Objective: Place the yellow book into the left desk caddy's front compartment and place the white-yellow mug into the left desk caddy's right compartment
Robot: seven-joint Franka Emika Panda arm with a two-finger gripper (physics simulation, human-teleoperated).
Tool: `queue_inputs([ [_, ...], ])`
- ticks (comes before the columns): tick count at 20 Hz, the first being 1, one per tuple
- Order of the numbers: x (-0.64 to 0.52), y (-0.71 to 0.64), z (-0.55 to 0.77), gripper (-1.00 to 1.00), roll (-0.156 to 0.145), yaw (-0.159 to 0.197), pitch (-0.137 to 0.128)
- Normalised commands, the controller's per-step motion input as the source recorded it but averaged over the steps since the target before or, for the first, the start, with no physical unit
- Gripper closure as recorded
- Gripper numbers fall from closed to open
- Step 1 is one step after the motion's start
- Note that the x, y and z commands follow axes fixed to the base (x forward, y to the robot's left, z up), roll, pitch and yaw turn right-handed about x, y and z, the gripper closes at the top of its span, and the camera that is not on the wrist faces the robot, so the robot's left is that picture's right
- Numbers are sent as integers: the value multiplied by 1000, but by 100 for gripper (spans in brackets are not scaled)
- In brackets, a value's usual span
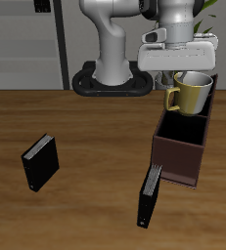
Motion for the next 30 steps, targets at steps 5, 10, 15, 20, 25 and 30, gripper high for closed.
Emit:
queue_inputs([
  [5,-11,72,-70,100,17,33,0],
  [10,43,25,-80,100,-6,33,14],
  [15,98,1,-152,100,-8,44,41],
  [20,-20,38,-104,100,-7,24,30],
  [25,30,-25,-159,100,-5,13,20],
  [30,56,-51,-107,100,-6,4,14],
])
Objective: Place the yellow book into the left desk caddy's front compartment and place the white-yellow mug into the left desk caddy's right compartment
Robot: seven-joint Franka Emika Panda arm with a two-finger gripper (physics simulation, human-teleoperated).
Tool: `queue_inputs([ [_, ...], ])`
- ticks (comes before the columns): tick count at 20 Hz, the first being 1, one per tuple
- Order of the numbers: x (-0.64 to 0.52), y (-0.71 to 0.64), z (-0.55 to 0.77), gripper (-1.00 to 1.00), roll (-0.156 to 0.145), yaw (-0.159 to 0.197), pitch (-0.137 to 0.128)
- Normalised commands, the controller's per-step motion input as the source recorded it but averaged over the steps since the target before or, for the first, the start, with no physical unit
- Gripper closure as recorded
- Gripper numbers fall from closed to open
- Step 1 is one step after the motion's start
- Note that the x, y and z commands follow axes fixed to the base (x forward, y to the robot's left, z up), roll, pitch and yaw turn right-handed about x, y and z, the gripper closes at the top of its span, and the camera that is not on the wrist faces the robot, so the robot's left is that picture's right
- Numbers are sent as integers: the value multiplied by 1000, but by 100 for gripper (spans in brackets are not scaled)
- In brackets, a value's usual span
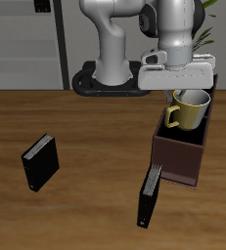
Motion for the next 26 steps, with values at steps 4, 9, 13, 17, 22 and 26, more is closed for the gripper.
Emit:
queue_inputs([
  [4,-18,-28,-41,100,9,12,-2],
  [9,41,-32,-116,100,-4,-4,12],
  [13,11,11,-135,100,8,2,6],
  [17,69,-5,-190,100,1,11,9],
  [22,13,-16,-85,100,0,-1,5],
  [26,64,-20,-173,100,-10,16,23],
])
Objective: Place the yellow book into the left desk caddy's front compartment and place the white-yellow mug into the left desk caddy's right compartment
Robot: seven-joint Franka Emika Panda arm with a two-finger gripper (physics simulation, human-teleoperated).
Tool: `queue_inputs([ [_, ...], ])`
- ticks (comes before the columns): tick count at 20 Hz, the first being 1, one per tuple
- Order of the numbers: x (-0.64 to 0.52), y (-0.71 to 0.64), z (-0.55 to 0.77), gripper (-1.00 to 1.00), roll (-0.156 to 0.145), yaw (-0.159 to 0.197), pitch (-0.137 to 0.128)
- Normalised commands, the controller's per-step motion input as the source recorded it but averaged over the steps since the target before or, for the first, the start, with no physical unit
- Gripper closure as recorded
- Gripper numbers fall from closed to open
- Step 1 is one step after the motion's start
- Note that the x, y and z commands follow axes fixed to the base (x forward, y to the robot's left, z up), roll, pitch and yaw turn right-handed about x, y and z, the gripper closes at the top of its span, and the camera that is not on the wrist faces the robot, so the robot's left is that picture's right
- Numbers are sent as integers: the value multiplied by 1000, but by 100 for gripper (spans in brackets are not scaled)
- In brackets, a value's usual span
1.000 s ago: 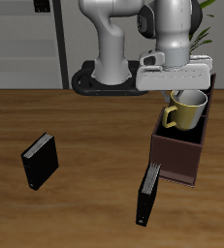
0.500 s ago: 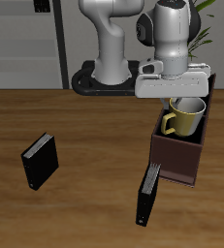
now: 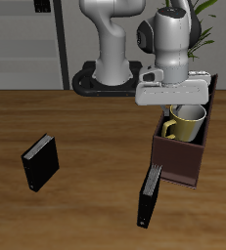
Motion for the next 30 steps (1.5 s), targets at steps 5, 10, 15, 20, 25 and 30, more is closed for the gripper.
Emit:
queue_inputs([
  [5,49,-26,-202,100,-15,12,36],
  [10,33,-7,-151,100,-7,10,42],
  [15,57,5,-52,-100,27,-8,57],
  [20,-78,14,116,-100,-2,-3,-4],
  [25,-103,8,229,-100,17,17,-29],
  [30,-149,3,313,-100,22,-6,-41],
])
